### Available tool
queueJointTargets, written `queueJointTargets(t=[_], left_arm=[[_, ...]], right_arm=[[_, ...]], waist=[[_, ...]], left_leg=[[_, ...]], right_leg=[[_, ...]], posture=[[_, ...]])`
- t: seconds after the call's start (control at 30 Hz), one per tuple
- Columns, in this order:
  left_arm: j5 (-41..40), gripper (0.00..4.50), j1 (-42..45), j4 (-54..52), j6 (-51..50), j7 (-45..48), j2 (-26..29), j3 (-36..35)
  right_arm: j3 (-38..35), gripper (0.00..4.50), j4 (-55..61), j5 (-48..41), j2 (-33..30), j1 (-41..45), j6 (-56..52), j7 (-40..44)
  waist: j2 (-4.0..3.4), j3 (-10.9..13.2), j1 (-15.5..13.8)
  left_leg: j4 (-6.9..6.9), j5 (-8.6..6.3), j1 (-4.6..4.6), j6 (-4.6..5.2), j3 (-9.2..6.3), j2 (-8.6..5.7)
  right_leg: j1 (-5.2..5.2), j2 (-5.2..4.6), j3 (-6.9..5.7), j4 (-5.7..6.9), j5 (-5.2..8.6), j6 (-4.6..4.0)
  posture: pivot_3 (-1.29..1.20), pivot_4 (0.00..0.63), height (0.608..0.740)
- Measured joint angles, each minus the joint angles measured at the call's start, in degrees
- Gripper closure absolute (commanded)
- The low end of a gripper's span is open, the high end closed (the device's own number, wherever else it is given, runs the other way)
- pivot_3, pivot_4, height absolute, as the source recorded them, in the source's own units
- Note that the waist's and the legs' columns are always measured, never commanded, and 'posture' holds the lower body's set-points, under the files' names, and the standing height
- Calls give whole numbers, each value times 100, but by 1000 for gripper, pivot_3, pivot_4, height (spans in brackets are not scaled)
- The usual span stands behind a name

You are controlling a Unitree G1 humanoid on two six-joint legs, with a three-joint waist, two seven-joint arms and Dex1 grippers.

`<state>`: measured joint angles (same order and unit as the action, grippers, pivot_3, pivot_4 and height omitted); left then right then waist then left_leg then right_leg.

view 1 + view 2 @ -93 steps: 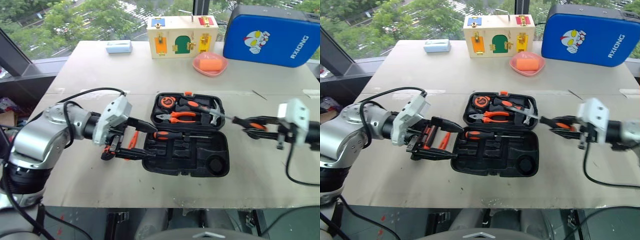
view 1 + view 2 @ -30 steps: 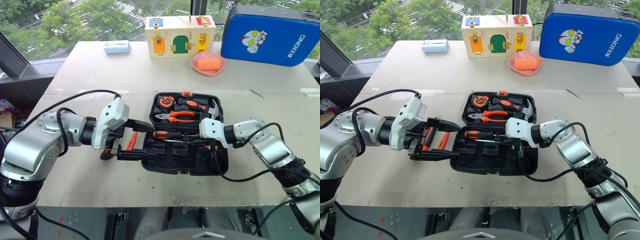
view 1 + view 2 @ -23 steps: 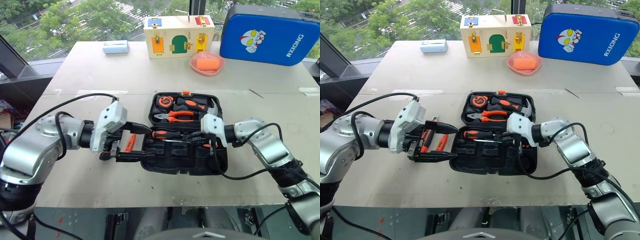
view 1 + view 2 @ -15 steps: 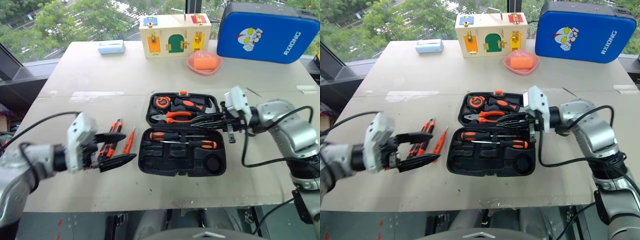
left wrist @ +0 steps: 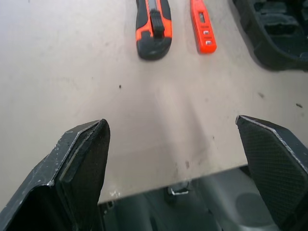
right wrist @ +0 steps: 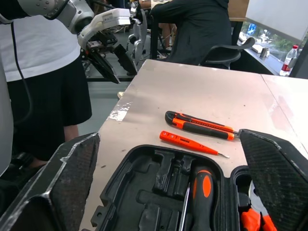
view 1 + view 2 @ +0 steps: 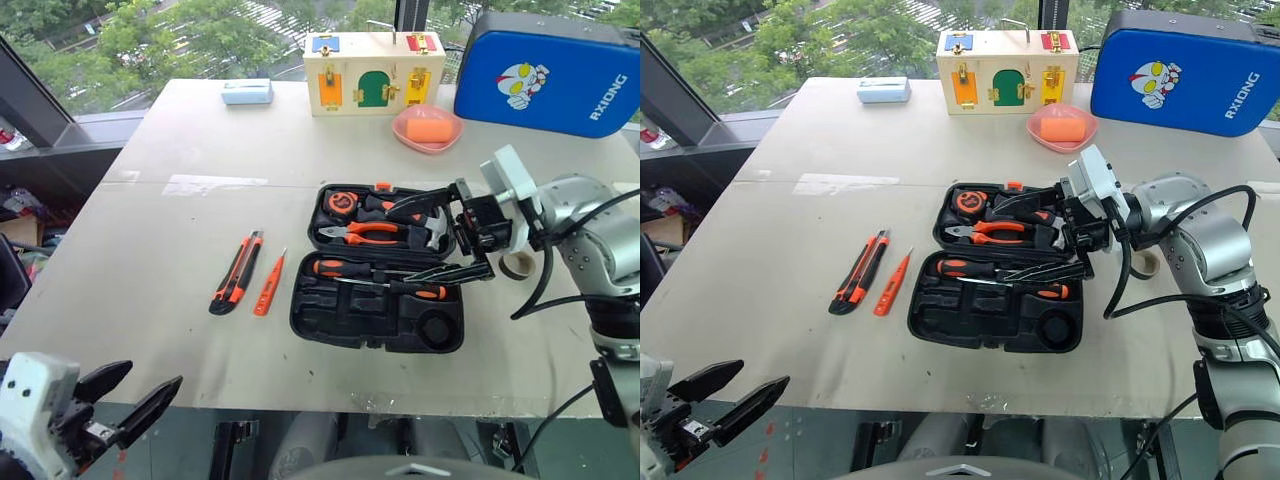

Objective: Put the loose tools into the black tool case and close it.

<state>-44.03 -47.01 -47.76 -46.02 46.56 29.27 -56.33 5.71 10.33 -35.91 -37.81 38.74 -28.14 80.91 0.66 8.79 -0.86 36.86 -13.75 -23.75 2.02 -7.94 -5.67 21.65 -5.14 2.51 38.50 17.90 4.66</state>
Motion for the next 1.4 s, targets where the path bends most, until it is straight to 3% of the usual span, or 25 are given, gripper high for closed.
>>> queueJointTargets(t=[0.23,0.4,0.57,0.9,1.03,1.2,1.27,1.4], left_arm=[[-770,0,2150,-237,-1314,-1861,1066,1200],[-1810,0,4203,431,-2890,-3185,1647,2244],[-1853,0,5096,985,-3816,-3921,1696,3047],[-1164,0,6139,1616,-4137,-4239,1476,4188],[-828,1190,6208,1619,-4207,-4316,1368,4438],[-493,1190,6212,1640,-4199,-4271,1216,4655],[-354,1700,6243,1656,-4193,-4239,1186,4716],[-43,3467,6252,1711,-4185,-4149,1183,4738]], right_arm=[[-18,33,482,21,-162,-433,94,-156],[-114,33,930,115,-265,-867,277,-376],[-131,33,1239,276,-305,-1169,458,-630],[-209,33,1625,226,-399,-1404,375,-1080],[-231,0,1730,201,-433,-1516,366,-1202],[-395,0,1846,146,-530,-1741,364,-1280],[-421,0,1879,119,-571,-1774,364,-1293],[-430,0,1947,70,-578,-1825,364,-1339]], waist=[[-1,-2,22],[0,-3,18],[5,-2,105],[5,-5,117],[3,-10,124],[-7,-17,139],[-10,-19,135],[-14,-23,132]], left_leg=[[0,15,3,-24,-9,0],[3,17,3,-28,-8,-1],[8,21,2,-34,1,-1],[10,23,3,-36,-1,-2],[10,23,6,-36,-1,-1],[7,23,7,-36,0,-1],[8,23,11,-36,0,-1],[8,23,14,-36,0,-2]], right_leg=[[6,10,-15,14,-2,1],[13,14,-17,34,-2,2],[16,16,-5,36,-2,3],[15,14,-7,35,-2,3],[14,15,-6,37,-2,3],[12,14,-6,36,-2,3],[9,14,-6,39,-2,3],[6,14,-6,40,-2,3]], posture=[[0,150,735],[0,150,735],[0,150,735],[0,150,735],[0,150,735],[0,150,735],[0,150,735],[0,150,735]])
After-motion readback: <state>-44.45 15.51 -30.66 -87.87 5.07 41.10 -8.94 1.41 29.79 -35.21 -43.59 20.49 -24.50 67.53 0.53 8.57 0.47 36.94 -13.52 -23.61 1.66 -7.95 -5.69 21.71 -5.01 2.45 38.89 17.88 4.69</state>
